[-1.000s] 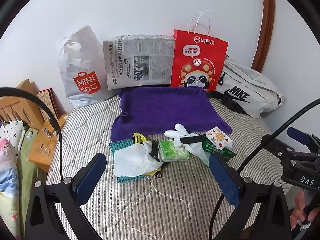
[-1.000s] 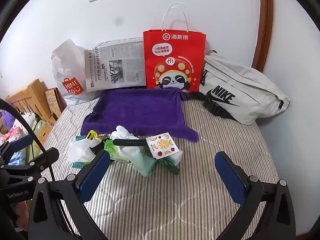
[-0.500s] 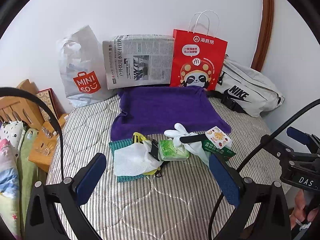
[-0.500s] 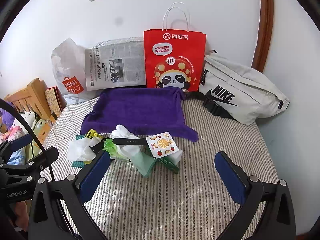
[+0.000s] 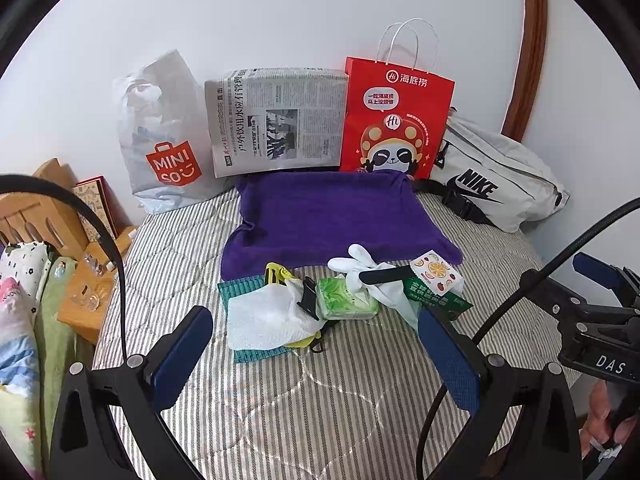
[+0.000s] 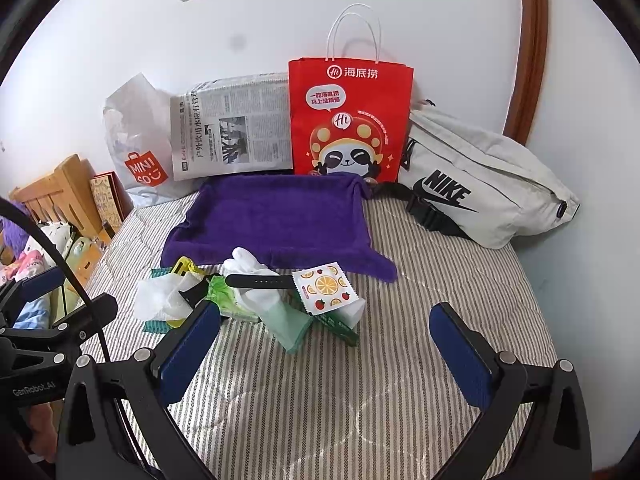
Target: Organize soft objects
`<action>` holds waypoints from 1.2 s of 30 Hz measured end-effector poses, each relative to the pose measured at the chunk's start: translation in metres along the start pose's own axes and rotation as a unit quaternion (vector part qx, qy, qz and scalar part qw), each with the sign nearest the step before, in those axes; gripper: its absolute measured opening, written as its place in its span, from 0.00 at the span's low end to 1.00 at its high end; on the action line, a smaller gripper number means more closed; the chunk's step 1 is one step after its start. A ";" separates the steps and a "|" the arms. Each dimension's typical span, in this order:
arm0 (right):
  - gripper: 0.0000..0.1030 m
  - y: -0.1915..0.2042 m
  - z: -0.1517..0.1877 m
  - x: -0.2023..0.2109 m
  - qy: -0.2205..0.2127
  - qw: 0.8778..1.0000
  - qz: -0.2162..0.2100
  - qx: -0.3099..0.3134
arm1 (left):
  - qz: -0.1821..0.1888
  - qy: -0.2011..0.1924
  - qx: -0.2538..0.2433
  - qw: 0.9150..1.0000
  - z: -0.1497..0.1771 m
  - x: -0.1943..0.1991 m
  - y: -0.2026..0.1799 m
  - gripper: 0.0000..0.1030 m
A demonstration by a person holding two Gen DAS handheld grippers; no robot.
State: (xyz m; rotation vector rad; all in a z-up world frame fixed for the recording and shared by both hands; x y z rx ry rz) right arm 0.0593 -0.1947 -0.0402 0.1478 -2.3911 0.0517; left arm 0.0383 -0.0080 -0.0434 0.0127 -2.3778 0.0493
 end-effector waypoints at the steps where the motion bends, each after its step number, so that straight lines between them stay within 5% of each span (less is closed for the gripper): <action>1: 1.00 0.000 0.000 0.000 0.000 1.000 0.000 0.000 | 0.001 0.000 0.000 1.000 0.000 0.000 0.000 1.00; 36: 1.00 0.000 0.009 -0.016 0.010 1.000 0.000 0.007 | 0.002 -0.004 -0.009 1.000 0.003 -0.002 0.001 1.00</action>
Point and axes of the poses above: each gripper's, at about its wrist camera, not at the fingertips, and x roughly against the way its jaws point, y to its left, z to its underside, the point moved 7 cm from there along -x, roughly the way its jaws point, and after that the axes turned 2 degrees about -y, right-handed, at the moved point
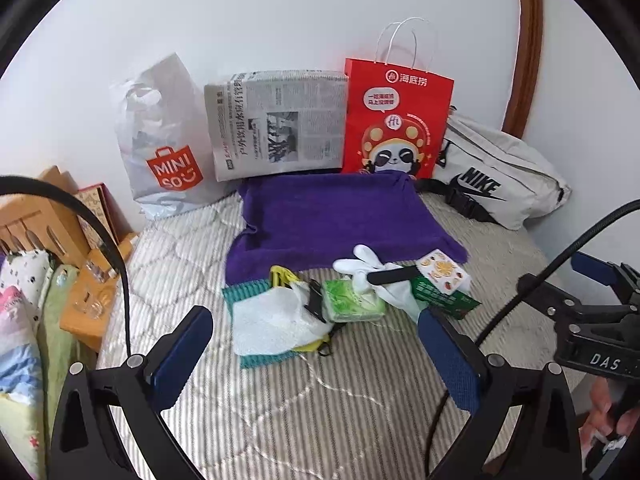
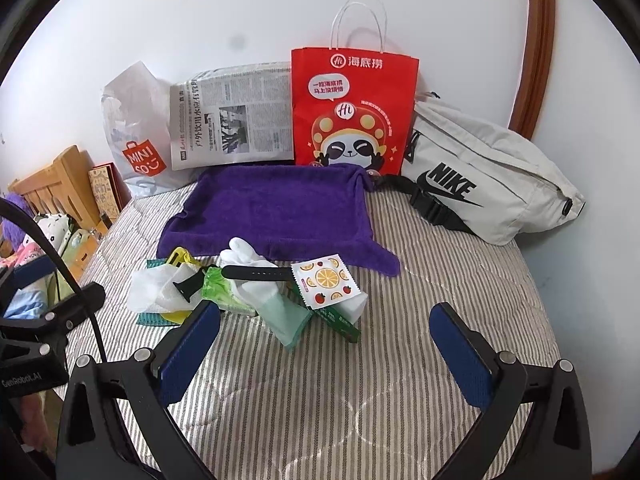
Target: Organize soft objects
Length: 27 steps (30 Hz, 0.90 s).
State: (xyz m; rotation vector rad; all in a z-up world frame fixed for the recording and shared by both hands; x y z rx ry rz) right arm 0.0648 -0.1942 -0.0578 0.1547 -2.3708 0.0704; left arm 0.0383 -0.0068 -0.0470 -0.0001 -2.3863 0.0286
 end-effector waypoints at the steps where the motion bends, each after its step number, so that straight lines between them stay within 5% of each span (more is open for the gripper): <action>1: 1.00 -0.002 0.001 -0.003 0.001 1.000 0.000 -0.001 | -0.004 -0.002 -0.003 1.000 -0.001 -0.001 0.002 1.00; 8: 1.00 -0.012 0.011 -0.028 0.016 1.000 0.016 -0.009 | -0.033 0.023 -0.003 0.999 0.009 -0.034 0.029 1.00; 27: 1.00 -0.007 0.038 -0.092 0.085 0.996 0.021 0.000 | -0.011 0.056 -0.004 0.998 0.039 -0.118 0.060 1.00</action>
Point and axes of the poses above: each gripper's, at about its wrist camera, not at the fingertips, and x roughly against the way its jaws point, y to its left, z to its underside, the point moved 7 cm from there along -x, roughly the way its jaws point, and after that the axes turned 2 degrees about -y, right-handed, at the moved point
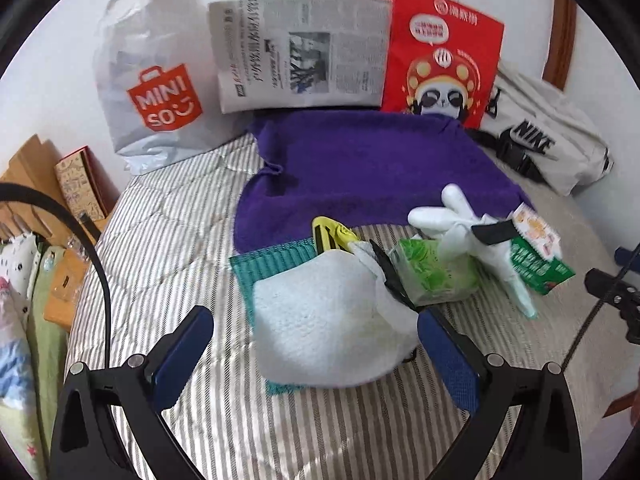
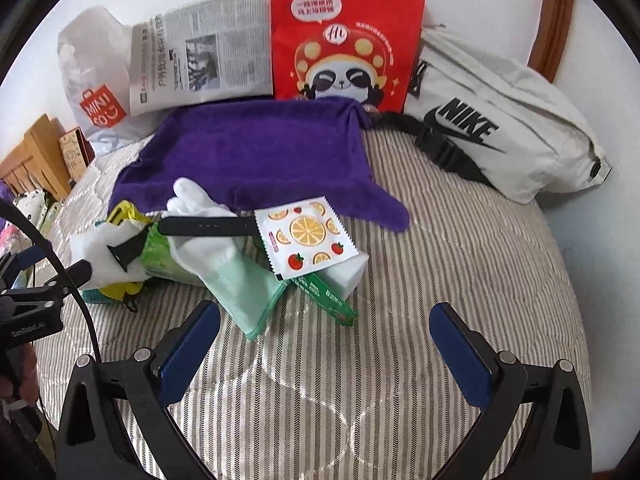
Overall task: Organize soft objects
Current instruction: 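Grasp the white wet wipe with the left gripper and lift it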
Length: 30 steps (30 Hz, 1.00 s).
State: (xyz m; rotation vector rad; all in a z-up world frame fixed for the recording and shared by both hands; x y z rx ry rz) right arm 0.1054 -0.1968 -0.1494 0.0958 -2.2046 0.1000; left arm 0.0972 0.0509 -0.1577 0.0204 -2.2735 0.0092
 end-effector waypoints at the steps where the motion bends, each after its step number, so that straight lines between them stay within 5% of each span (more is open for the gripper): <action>1: 1.00 0.000 0.001 -0.002 0.003 1.000 0.000 0.000 | -0.002 0.003 -0.006 1.000 0.000 -0.005 -0.002 1.00; 3: 1.00 -0.002 0.003 -0.008 0.009 1.000 0.000 -0.002 | -0.012 0.008 -0.022 1.000 0.000 -0.016 -0.007 0.97; 6: 1.00 -0.006 0.007 -0.017 0.020 1.000 0.000 -0.006 | -0.029 0.017 -0.041 0.999 0.001 -0.030 -0.010 0.70; 9: 1.00 -0.010 0.010 -0.026 0.030 0.999 0.002 -0.014 | 0.003 0.026 -0.028 0.999 0.003 -0.036 -0.010 0.43; 13: 1.00 -0.015 0.012 -0.034 0.040 0.999 0.004 -0.022 | 0.045 0.028 -0.016 0.998 0.005 -0.035 -0.009 0.22; 30: 1.00 -0.025 0.003 -0.041 0.039 0.999 0.003 -0.030 | 0.051 -0.012 -0.012 0.999 -0.013 0.003 0.021 0.20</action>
Point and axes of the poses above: each gripper's, at about its wrist camera, not at the fingertips, and x roughly against the way its jaws point, y to its left, z to its underside, the point moved 7 cm from there along -x, roughly the way its jaws point, and after that the axes turned 2 degrees about -y, right-handed, at the moved point
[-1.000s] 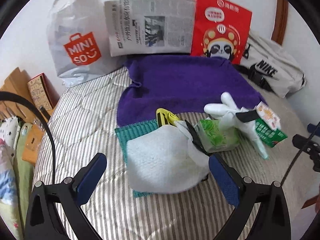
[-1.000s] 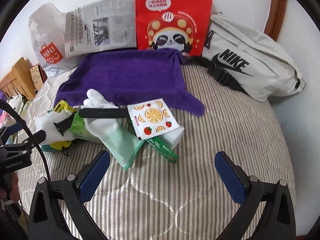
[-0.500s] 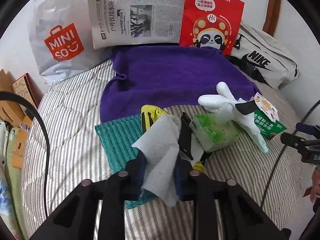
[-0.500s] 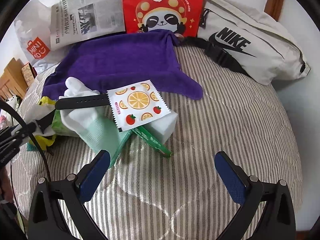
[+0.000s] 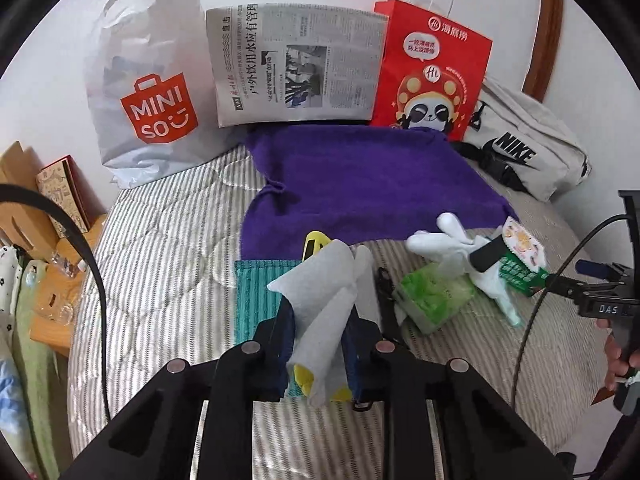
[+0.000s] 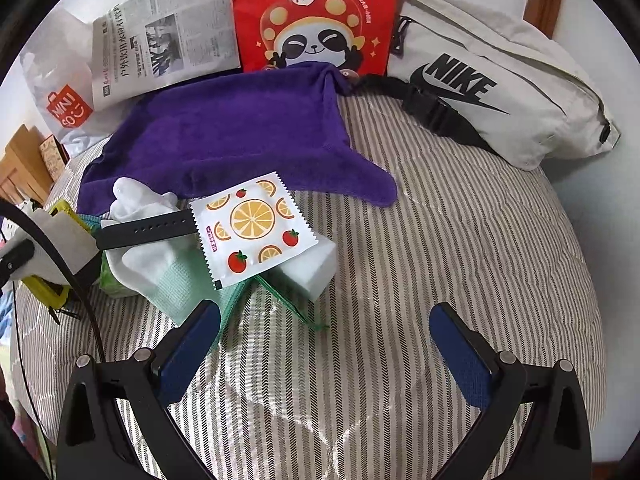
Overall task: Organize soft objects
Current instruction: 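Grasp the white wet wipe with the left gripper and lift it, then grasp the orange-print sachet with the right gripper while the left holds the wipe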
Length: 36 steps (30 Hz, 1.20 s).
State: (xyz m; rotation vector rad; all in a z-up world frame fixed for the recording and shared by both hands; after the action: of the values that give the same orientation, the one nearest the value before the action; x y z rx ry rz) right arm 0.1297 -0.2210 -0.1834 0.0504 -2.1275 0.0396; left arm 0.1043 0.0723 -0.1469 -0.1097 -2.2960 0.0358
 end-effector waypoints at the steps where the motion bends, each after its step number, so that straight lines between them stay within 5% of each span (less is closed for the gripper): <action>1: 1.00 0.002 -0.001 -0.001 0.001 1.000 0.000 0.002 | -0.001 0.002 -0.002 1.000 -0.001 -0.001 0.002 0.20; 4: 1.00 0.004 -0.001 -0.001 0.001 1.000 -0.002 0.007 | -0.022 0.011 -0.003 1.000 0.000 -0.008 0.008 0.22; 10: 1.00 0.009 -0.002 -0.004 0.003 1.000 -0.002 0.014 | -0.015 0.006 0.010 1.000 -0.001 -0.007 0.020 0.22; 13: 1.00 0.010 -0.002 -0.004 0.005 1.000 -0.004 0.015 | -0.006 0.002 0.006 1.000 -0.001 -0.006 0.017 0.12; 23: 1.00 0.009 -0.015 0.008 -0.026 0.999 -0.026 0.019 | 0.005 -0.001 0.018 1.000 -0.012 -0.015 0.013 0.12; 36: 1.00 0.036 -0.033 -0.038 0.003 0.995 -0.057 0.083 | 0.005 0.031 0.008 0.999 -0.001 -0.036 0.006 0.12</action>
State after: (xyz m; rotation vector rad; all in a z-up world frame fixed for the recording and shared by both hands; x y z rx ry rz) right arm 0.1760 -0.1824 -0.1986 0.2700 -2.1068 0.1485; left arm 0.1297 0.0750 -0.1735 -0.1139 -2.2321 0.0546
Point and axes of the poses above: each gripper's, at about its wrist camera, not at the fingertips, and x roughly against the way its jaws point, y to its left, z to its underside, the point moved 7 cm from there along -x, roughly the way its jaws point, and after that the axes turned 2 degrees about -y, right-handed, at the moved point
